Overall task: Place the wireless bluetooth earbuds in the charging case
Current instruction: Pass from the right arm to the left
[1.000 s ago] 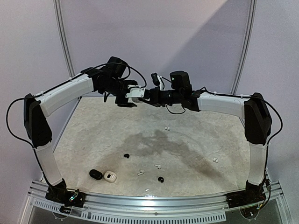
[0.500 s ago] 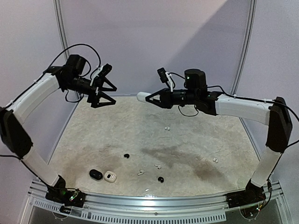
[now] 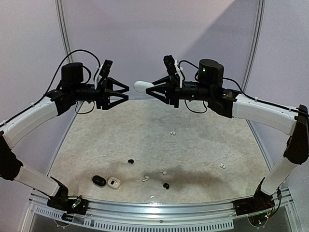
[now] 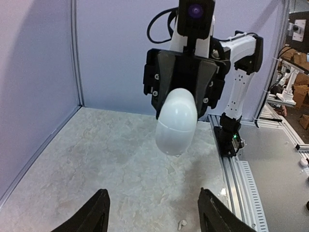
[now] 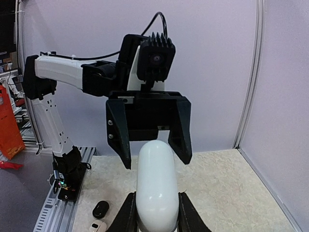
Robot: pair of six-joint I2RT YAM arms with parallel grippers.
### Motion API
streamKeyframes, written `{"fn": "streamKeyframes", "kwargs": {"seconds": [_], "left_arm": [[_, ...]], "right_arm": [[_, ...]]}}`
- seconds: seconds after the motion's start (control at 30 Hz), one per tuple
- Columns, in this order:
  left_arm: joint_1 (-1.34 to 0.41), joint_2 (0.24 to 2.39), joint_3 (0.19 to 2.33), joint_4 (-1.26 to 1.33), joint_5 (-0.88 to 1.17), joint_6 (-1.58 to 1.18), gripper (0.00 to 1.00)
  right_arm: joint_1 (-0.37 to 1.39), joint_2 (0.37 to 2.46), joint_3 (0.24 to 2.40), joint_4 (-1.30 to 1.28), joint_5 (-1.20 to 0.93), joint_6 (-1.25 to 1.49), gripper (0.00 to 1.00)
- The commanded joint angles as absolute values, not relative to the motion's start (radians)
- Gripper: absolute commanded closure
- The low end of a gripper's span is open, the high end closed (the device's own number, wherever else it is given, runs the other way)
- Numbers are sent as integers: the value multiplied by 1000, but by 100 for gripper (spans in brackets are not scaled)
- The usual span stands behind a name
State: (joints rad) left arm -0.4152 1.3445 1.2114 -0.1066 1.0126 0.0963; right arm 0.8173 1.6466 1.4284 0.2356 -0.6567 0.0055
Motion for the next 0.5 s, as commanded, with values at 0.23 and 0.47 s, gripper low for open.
{"fn": "streamKeyframes", "kwargs": {"seconds": [0.23,0.47], "left_arm": [[-496,1420,1158,331,1129,-123,51],[-509,1432,1161,319,1150,-108,69]], "right_arm": [[844,1676,1478,254,-678,-61,100],[844,1688,1489,253,-673,-48,100]]}}
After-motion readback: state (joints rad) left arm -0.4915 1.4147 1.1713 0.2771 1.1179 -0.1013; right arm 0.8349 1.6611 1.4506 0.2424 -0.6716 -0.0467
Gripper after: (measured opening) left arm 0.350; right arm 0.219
